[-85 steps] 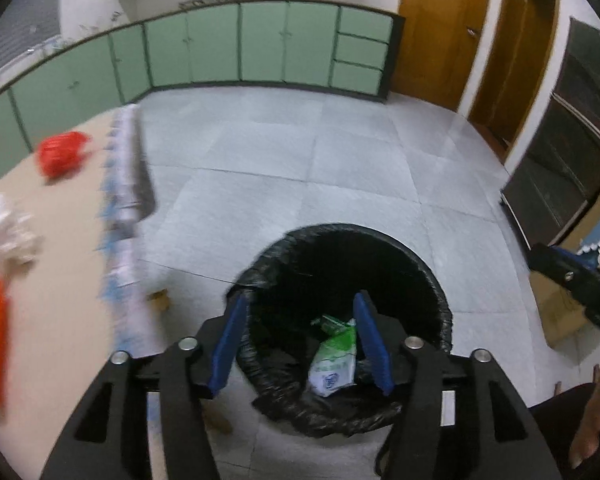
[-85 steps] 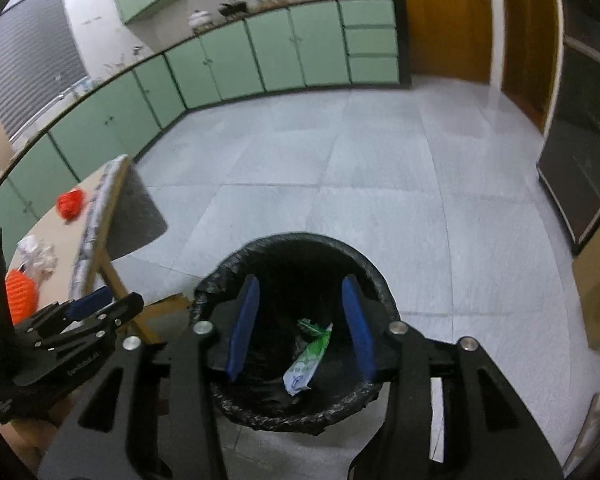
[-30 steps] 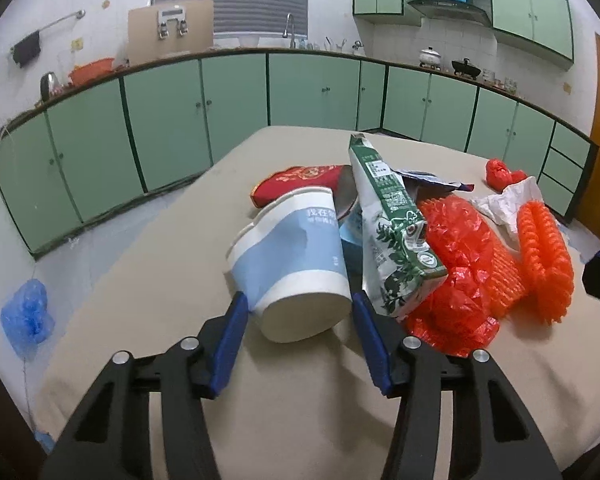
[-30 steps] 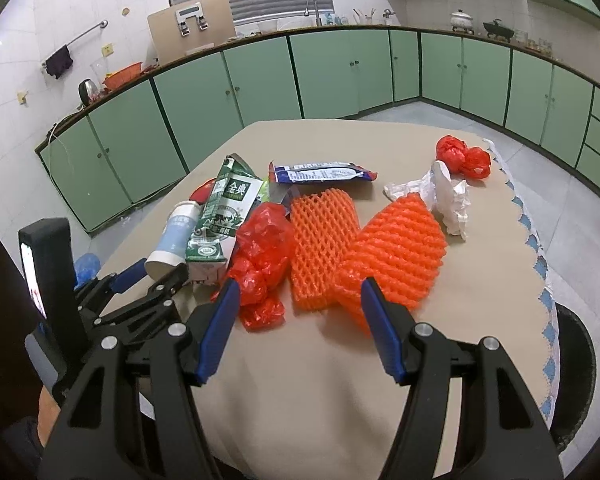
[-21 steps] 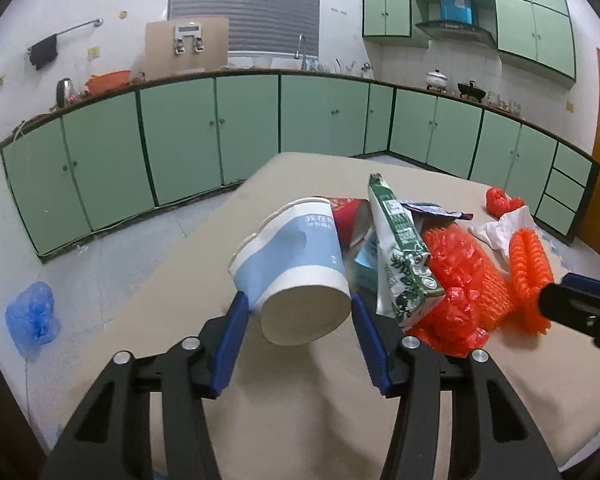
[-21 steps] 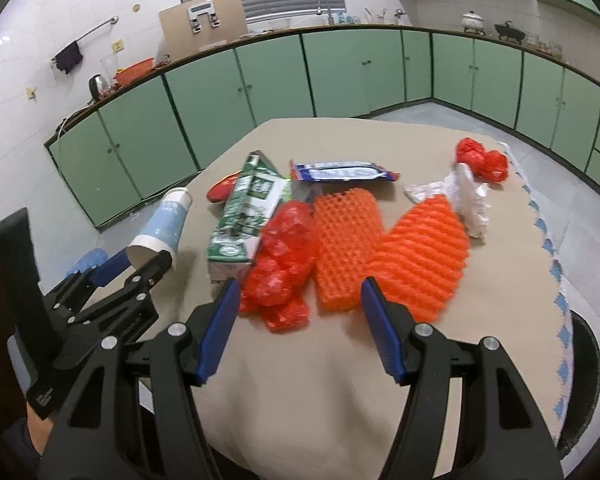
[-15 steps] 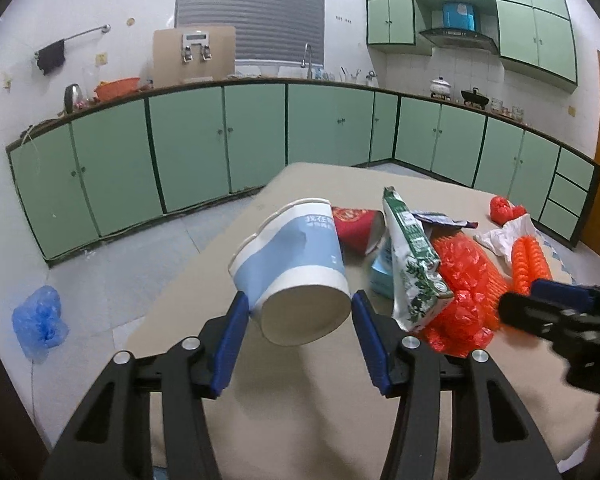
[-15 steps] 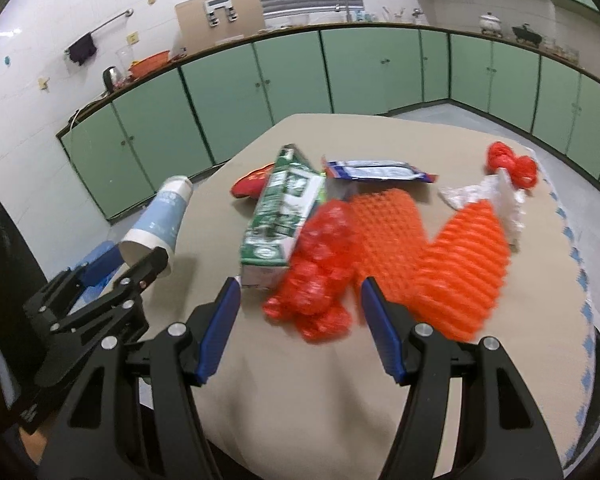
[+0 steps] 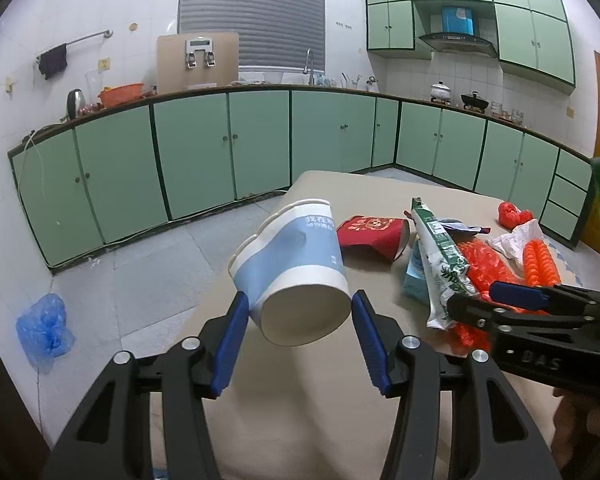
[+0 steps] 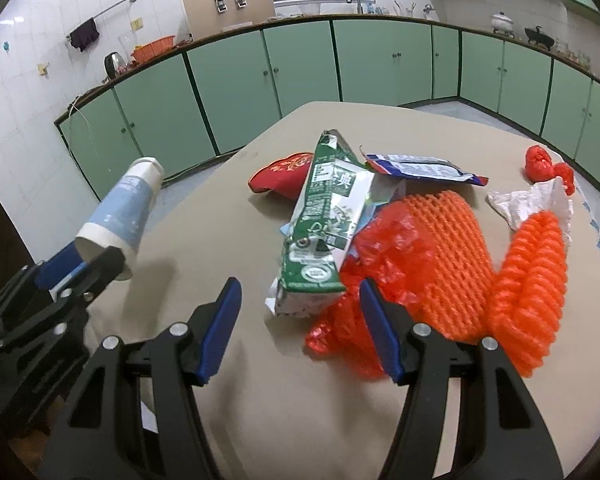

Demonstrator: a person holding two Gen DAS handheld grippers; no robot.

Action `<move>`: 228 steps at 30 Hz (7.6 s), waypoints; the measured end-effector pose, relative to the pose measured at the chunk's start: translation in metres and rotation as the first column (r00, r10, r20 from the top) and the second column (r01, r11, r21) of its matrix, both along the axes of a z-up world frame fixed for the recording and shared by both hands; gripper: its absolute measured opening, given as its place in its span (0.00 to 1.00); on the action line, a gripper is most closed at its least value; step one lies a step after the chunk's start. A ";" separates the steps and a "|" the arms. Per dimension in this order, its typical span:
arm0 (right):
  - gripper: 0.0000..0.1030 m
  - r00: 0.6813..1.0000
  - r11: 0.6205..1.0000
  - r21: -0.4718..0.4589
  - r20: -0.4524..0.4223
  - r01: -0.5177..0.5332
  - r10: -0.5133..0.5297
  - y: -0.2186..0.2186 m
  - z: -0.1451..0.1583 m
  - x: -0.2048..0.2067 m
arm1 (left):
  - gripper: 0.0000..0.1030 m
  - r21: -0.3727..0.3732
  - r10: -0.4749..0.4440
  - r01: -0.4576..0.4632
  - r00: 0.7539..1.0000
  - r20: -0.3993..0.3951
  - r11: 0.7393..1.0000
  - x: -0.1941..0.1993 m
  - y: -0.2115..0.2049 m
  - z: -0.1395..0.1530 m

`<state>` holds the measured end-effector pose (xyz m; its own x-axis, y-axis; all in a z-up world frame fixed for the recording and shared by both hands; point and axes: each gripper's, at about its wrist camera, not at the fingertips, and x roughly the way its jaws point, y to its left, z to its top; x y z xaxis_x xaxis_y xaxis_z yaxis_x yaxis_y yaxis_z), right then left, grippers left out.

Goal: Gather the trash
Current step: 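Grasp the green-white milk carton with the right tool, then drop the cup into the bin with left tool while right tool drops the carton, then grasp the red mesh bag with left tool while right tool grasps orange foam net, then carry the red mesh bag and orange foam net over the bin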

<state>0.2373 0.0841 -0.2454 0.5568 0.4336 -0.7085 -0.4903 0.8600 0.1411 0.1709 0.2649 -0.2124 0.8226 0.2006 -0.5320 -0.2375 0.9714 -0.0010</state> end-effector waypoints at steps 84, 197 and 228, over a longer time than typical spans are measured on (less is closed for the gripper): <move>0.33 0.821 0.822 -0.011 0.040 0.570 -0.569 -0.452 0.009 -0.022 | 0.51 -0.009 -0.684 0.684 0.730 -0.020 0.730 0.075 -0.390 0.013; 0.17 0.963 0.972 0.050 0.133 0.231 -0.236 -0.214 0.054 -0.030 | 0.16 -0.041 -0.260 0.257 0.962 -0.083 0.965 0.040 -0.141 -0.043; 0.17 0.874 0.892 0.063 0.178 0.448 -0.451 -0.338 0.067 -0.065 | 0.14 -0.032 -0.528 0.529 0.849 0.042 0.848 0.039 -0.270 0.031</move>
